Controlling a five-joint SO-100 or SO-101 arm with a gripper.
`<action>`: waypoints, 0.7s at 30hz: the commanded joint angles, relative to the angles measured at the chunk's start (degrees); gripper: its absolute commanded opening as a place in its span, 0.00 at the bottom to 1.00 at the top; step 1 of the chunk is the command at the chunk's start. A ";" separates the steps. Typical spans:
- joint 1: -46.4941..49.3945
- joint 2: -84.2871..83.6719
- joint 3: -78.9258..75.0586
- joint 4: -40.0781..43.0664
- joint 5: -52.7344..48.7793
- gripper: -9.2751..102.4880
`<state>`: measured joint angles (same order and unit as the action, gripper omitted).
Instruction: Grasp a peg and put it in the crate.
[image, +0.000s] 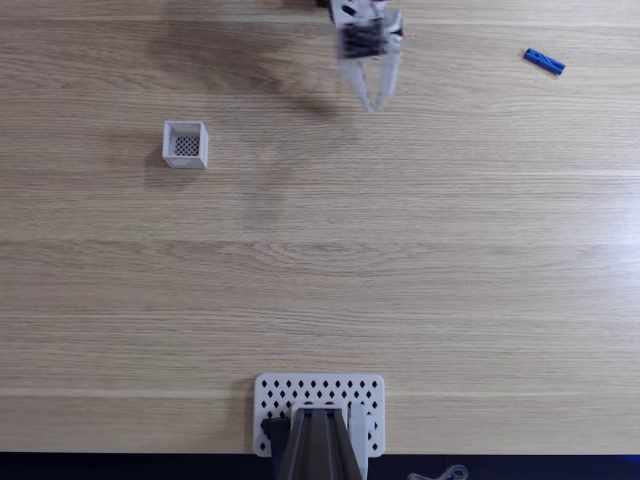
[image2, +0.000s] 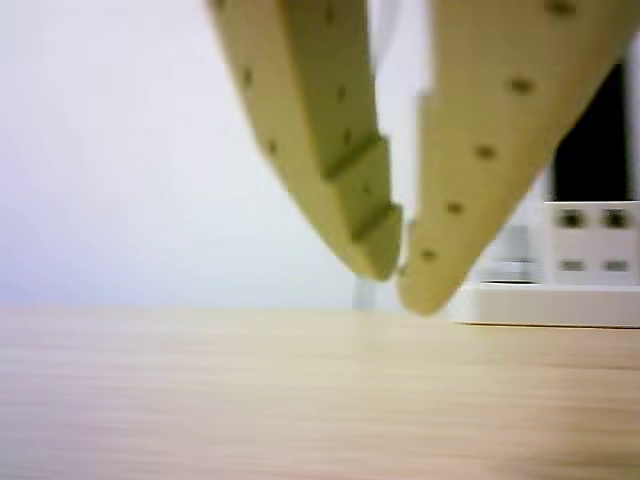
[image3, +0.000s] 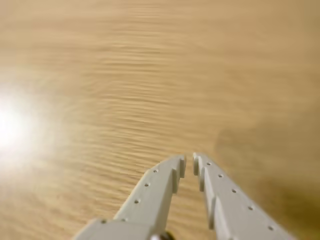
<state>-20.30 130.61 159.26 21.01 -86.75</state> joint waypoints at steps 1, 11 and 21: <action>-7.12 -4.66 -8.26 -5.80 -14.59 0.08; -27.25 -9.23 -8.96 -11.95 -16.00 0.08; -39.81 -4.13 -4.04 -14.06 -10.81 0.08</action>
<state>-56.95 121.29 155.30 8.88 -100.63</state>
